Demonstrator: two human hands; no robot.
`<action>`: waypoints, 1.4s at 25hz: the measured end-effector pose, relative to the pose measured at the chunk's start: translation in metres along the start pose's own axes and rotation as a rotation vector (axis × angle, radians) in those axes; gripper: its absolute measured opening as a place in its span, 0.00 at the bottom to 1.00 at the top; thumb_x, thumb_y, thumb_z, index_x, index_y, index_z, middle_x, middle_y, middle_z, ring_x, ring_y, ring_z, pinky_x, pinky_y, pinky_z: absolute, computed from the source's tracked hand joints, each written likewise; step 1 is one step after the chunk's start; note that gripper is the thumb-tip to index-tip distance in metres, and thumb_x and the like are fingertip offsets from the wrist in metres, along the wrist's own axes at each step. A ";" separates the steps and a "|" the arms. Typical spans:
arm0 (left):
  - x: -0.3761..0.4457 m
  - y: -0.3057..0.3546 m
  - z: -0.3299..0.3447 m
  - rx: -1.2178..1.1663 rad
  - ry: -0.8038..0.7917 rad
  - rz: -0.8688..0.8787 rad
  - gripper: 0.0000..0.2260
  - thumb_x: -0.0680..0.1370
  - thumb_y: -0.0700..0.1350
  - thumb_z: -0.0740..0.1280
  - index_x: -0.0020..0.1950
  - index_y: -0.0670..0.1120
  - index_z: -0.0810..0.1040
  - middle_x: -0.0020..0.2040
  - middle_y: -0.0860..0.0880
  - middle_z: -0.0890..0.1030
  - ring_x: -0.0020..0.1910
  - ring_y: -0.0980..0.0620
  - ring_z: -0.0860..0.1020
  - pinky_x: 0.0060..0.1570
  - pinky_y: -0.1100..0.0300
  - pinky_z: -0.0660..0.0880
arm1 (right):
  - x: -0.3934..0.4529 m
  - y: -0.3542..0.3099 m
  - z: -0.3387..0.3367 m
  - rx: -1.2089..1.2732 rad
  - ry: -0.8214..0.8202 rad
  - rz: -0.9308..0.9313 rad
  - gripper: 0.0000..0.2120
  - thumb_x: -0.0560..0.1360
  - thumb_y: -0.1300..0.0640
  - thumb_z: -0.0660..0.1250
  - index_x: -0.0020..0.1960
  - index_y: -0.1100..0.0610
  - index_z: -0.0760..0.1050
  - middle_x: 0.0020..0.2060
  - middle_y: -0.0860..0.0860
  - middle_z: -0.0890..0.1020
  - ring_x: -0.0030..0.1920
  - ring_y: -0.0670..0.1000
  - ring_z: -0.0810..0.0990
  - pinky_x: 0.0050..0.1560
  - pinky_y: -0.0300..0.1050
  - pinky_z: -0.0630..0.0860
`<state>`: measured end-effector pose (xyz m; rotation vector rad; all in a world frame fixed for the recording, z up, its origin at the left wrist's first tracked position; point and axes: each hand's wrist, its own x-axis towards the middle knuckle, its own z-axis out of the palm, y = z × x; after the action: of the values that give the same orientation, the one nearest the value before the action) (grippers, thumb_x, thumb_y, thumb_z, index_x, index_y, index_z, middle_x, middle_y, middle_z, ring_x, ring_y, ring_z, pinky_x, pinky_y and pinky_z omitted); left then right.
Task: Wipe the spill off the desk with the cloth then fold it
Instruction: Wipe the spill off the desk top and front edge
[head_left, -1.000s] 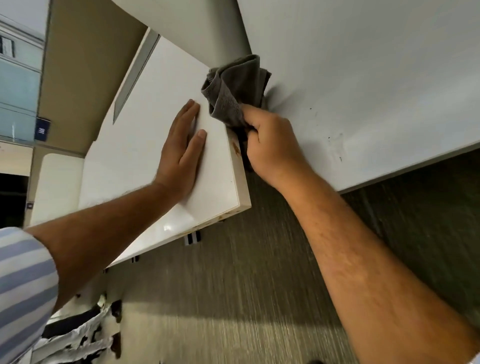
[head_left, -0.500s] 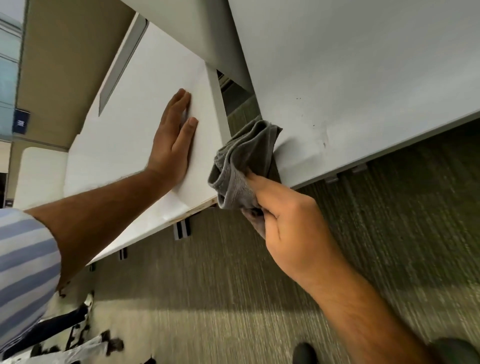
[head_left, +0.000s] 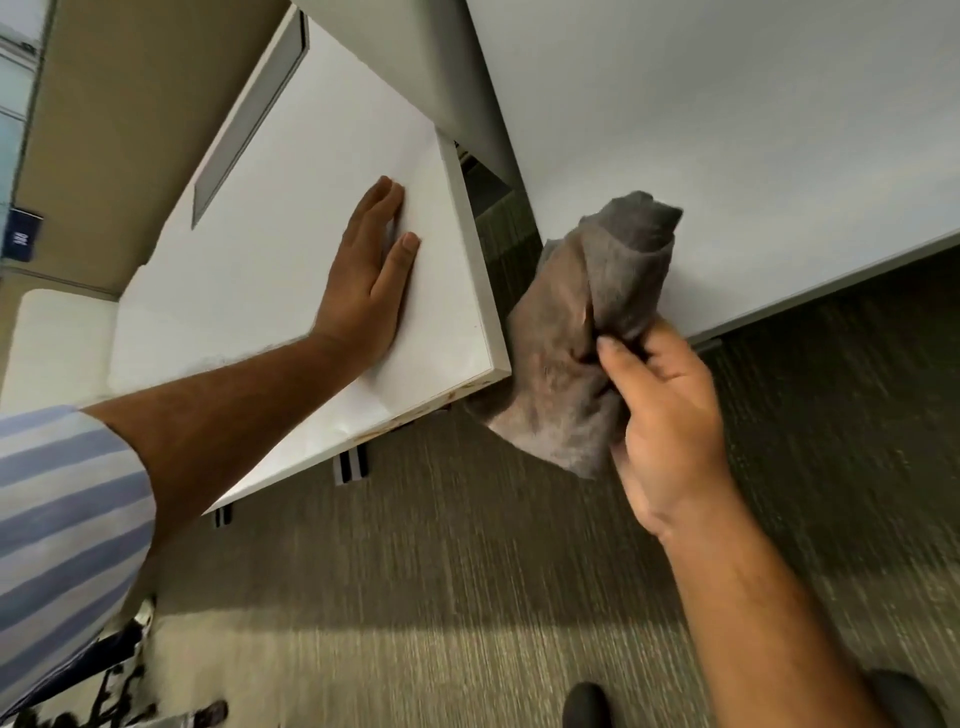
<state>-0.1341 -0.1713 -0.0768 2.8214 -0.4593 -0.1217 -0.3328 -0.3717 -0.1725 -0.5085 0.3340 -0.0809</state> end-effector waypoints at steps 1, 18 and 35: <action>0.000 0.000 0.000 0.006 0.001 0.004 0.29 0.86 0.65 0.55 0.86 0.59 0.56 0.87 0.59 0.58 0.84 0.56 0.61 0.83 0.43 0.62 | 0.007 -0.006 0.006 0.075 -0.020 0.025 0.12 0.82 0.58 0.66 0.59 0.47 0.86 0.60 0.51 0.88 0.66 0.54 0.85 0.65 0.53 0.82; 0.001 -0.019 -0.023 -0.331 -0.268 0.252 0.26 0.81 0.54 0.67 0.81 0.58 0.70 0.85 0.60 0.61 0.84 0.57 0.58 0.86 0.49 0.51 | -0.087 0.089 0.022 0.121 0.226 -0.124 0.22 0.83 0.45 0.68 0.75 0.49 0.75 0.69 0.54 0.84 0.69 0.56 0.83 0.66 0.60 0.82; -0.014 -0.089 -0.025 -0.142 -0.170 0.735 0.23 0.87 0.52 0.57 0.83 0.49 0.69 0.85 0.51 0.65 0.85 0.54 0.60 0.85 0.49 0.54 | -0.037 0.165 0.128 -0.847 0.720 -0.787 0.22 0.84 0.68 0.62 0.78 0.63 0.72 0.78 0.59 0.74 0.80 0.54 0.70 0.74 0.25 0.62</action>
<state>-0.1171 -0.0791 -0.0783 2.3363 -1.4152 -0.2264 -0.3263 -0.1628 -0.1377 -1.4393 0.8658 -0.9297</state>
